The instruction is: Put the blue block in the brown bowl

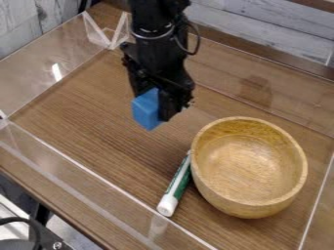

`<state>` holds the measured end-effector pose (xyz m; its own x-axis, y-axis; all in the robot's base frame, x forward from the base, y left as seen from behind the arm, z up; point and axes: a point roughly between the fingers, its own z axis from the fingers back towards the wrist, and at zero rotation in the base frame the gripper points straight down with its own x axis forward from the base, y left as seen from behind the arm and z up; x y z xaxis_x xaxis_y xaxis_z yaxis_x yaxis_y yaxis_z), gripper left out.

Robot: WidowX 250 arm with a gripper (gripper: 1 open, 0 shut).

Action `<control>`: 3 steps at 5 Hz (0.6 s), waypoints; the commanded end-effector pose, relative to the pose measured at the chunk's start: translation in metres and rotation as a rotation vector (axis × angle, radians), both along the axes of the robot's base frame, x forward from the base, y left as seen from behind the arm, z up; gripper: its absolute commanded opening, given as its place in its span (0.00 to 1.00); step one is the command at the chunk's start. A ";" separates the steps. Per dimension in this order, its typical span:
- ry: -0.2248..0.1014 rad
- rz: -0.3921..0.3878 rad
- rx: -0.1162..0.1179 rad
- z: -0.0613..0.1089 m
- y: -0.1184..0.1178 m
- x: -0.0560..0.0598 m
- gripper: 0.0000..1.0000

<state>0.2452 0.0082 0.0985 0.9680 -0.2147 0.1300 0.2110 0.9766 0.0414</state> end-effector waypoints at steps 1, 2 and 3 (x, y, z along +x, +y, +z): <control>-0.059 0.011 0.005 0.015 -0.011 0.003 0.00; -0.071 0.008 0.001 0.019 -0.026 0.000 0.00; -0.085 0.017 -0.004 0.024 -0.047 -0.004 0.00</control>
